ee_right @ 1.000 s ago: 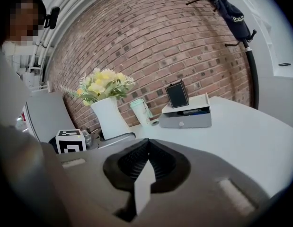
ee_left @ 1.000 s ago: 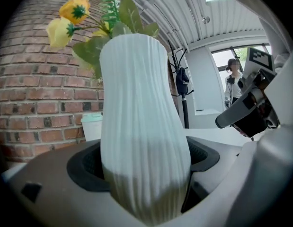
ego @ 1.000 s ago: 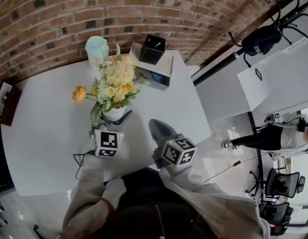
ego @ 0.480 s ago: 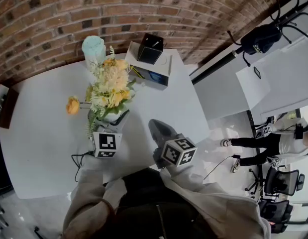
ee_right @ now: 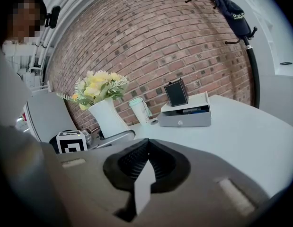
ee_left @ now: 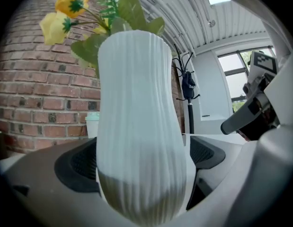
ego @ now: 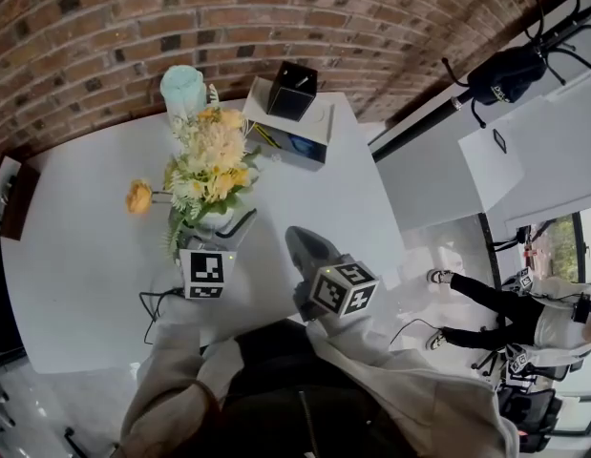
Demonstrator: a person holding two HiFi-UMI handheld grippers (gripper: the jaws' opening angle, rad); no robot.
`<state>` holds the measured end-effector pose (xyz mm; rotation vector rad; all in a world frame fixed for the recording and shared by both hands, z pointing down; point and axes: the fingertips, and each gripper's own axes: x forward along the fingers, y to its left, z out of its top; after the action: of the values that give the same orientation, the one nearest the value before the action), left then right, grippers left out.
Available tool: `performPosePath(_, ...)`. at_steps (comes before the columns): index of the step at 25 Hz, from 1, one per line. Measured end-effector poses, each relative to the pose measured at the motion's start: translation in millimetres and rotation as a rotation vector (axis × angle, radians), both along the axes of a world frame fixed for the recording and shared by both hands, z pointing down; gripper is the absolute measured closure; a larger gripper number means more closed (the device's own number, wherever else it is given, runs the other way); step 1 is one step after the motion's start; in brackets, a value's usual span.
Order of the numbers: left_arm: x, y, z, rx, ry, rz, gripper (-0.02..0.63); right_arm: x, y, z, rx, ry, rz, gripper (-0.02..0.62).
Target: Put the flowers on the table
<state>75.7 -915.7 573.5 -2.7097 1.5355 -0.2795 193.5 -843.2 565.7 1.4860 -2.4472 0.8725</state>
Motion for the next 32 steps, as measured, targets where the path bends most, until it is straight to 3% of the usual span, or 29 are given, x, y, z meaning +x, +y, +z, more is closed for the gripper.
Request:
performPosePath(8, -12, 19, -6, -0.032, 0.025, -0.026, 0.025, 0, 5, -2, 0.023, -0.044, 0.037, 0.597)
performPosePath(15, -21, 52, -21, -0.057, 0.046, 0.021, 0.026, -12, 26, -13, 0.056, -0.075, 0.082, 0.597)
performPosePath(24, -29, 117, -32, -0.19, 0.048, 0.192, 0.029, -47, 74, -33, 0.075, -0.119, 0.161, 0.597)
performPosePath(27, -39, 138, -41, -0.212, 0.041, 0.21, 0.138, -61, 91, -39, 0.08, -0.132, 0.185, 0.597)
performPosePath(28, -41, 145, -43, -0.219, 0.039, 0.219, 0.138, -64, 97, -42, 0.084, -0.136, 0.193, 0.597)
performPosePath(32, -50, 166, -51, -0.24, 0.069, 0.239, 0.249, -76, 116, -53, 0.113, -0.145, 0.228, 0.597)
